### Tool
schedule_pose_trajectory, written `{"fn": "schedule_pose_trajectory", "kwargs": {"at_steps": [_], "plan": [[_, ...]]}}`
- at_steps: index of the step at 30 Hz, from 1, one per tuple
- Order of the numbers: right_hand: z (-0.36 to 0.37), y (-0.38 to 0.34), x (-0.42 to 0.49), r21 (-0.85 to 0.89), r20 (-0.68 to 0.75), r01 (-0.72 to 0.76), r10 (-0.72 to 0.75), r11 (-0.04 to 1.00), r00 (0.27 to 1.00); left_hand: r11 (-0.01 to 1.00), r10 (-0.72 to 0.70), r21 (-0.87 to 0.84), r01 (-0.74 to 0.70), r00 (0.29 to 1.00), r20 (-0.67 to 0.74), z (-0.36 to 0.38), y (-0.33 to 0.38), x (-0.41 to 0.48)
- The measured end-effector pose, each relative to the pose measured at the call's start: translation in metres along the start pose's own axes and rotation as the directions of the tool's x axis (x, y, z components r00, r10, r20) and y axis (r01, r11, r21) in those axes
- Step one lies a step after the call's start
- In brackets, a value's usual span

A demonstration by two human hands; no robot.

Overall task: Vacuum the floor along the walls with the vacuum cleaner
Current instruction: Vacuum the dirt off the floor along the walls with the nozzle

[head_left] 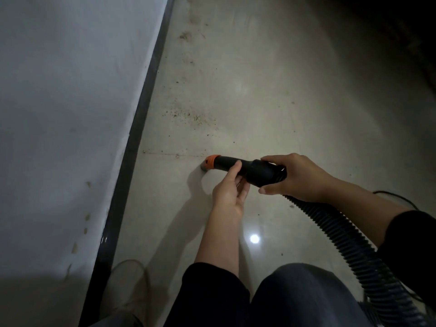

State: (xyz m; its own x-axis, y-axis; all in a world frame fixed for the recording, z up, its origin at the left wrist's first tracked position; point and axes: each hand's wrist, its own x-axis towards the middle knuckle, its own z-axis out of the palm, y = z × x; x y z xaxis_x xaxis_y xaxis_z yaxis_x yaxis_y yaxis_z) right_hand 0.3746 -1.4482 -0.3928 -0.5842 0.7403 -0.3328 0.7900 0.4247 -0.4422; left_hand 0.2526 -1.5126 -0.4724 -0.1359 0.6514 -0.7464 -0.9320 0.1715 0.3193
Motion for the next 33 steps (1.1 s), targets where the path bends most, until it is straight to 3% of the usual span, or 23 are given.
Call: {"fn": "schedule_pose_trajectory", "kwargs": {"at_steps": [12,26,33], "plan": [[-0.009,0.020,-0.023,0.003,-0.025,-0.072,0.072,0.997,0.997,0.997,-0.061,0.040,0.061,0.998,0.015,0.016,-0.023,-0.006],[0.016,0.013,-0.005,0.087,0.049,0.036,-0.040,0.996,0.998,0.996,0.072,-0.040,-0.079,0.983,-0.167,-0.003,-0.015,-0.008],[0.007,0.021,-0.013,0.082,0.007,-0.034,0.033,0.996,0.999,1.000,0.019,-0.004,-0.020,0.993,-0.112,0.009,-0.021,-0.008]]}}
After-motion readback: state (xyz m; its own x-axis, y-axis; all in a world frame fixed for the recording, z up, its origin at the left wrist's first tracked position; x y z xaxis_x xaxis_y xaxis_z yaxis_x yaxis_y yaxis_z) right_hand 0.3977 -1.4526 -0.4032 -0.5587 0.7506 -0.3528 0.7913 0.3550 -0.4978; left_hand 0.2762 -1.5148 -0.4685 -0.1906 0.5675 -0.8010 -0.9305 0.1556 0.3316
